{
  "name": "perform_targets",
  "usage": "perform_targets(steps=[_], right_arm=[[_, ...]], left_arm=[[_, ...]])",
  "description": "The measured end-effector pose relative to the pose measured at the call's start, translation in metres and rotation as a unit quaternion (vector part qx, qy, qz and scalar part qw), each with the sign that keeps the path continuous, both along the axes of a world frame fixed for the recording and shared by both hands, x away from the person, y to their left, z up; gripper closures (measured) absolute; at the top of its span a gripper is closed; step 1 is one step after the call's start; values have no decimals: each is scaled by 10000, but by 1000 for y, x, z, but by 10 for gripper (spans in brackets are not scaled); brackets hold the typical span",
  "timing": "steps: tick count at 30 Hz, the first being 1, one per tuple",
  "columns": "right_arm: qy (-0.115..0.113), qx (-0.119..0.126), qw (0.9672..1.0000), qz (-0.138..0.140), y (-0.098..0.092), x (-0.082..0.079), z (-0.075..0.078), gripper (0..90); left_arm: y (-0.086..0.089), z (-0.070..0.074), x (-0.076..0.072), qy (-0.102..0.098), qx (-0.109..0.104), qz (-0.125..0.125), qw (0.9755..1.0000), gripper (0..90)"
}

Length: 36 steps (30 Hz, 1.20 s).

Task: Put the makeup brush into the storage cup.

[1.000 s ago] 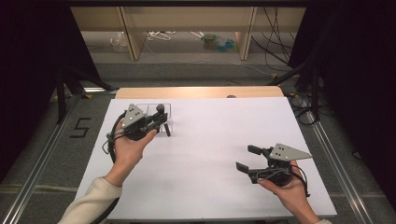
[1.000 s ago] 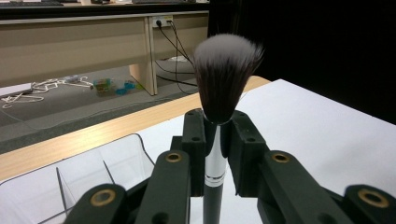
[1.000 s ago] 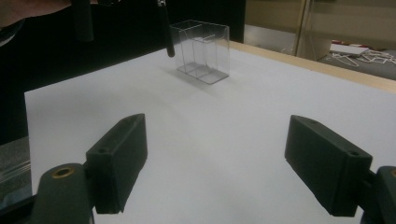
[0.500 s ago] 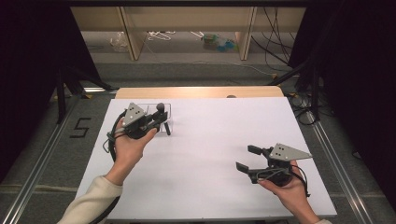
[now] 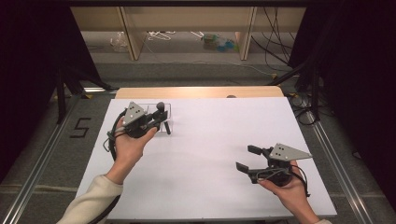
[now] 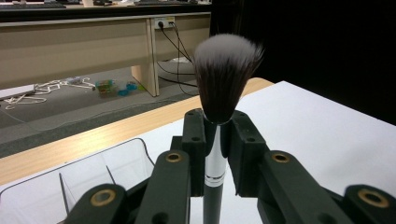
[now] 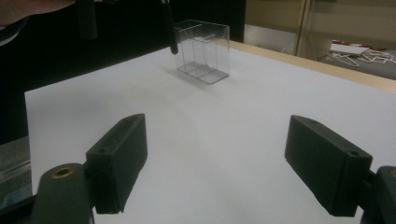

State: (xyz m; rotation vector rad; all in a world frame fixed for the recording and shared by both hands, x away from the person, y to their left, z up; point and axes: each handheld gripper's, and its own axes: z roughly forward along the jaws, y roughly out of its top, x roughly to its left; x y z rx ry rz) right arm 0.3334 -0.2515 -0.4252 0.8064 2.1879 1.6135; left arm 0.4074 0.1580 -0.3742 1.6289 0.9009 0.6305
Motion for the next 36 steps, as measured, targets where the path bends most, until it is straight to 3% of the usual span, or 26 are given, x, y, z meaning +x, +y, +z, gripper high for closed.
perform_targets(steps=[36], right_arm=[[-4, 2, 10000, 17, 0, 0, -1, 220]], left_arm=[[0, 2, 6, -20, -36, 39, 10000, 778]])
